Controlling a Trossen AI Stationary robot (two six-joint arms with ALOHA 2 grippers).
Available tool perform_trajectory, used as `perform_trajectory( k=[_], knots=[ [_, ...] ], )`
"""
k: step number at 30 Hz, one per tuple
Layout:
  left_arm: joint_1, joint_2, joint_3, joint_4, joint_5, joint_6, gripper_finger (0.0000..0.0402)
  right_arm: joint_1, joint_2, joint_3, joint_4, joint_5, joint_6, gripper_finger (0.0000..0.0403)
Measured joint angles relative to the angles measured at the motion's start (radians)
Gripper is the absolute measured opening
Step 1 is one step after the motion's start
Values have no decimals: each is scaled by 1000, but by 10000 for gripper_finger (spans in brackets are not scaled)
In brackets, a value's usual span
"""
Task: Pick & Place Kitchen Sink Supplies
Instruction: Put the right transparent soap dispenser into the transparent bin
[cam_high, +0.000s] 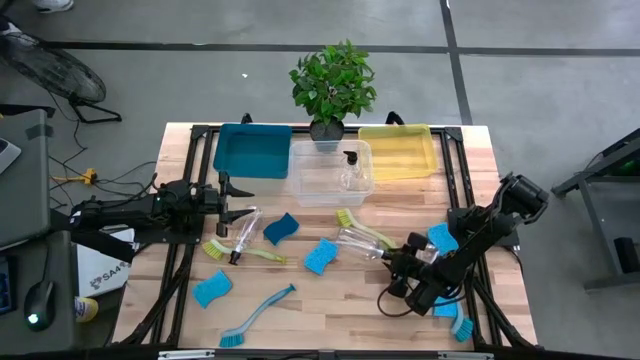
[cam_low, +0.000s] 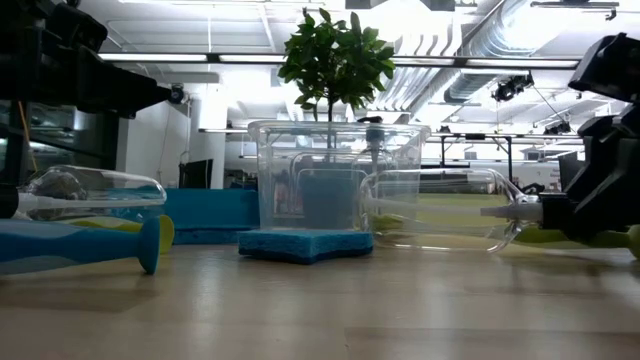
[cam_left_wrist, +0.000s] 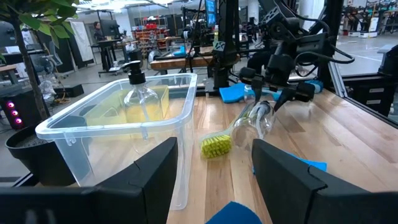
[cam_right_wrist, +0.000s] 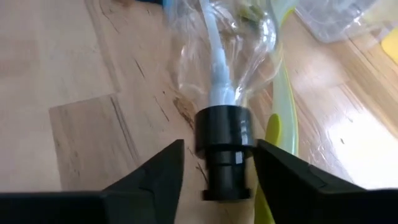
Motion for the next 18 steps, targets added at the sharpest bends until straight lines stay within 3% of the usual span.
perform_trajectory(
  k=[6,18],
  knots=[
    [0,0,0,0,0,0,201,0,-15,0,36,-4,-63,127],
    [0,0,0,0,0,0,201,-2,-100,0,38,20,-95,127]
  ],
)
